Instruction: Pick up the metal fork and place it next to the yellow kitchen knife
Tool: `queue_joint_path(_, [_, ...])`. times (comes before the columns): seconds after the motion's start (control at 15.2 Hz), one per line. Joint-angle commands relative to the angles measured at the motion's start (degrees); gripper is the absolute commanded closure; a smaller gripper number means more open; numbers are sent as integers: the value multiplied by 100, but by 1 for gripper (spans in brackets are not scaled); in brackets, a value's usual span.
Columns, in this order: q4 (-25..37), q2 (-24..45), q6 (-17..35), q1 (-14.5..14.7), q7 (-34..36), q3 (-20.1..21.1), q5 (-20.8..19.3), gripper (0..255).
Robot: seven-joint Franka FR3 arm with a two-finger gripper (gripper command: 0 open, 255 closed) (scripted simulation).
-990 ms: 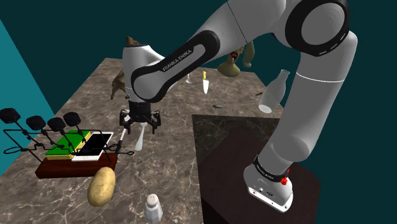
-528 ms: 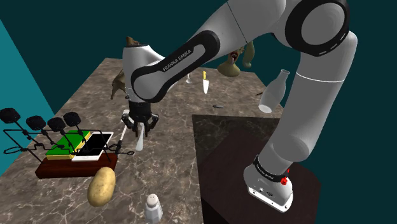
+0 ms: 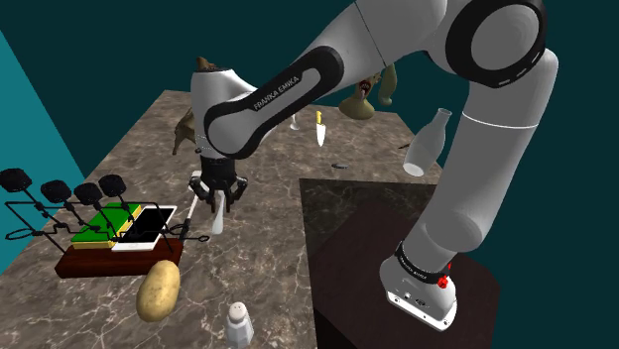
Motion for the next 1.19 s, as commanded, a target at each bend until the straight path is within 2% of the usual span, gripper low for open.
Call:
queue_joint_path(0.0, [34, -81, -106, -14, -18, 13, 41, 255])
queue_joint_path(1.12, [585, -798, -1309, -115, -132, 62, 365, 255])
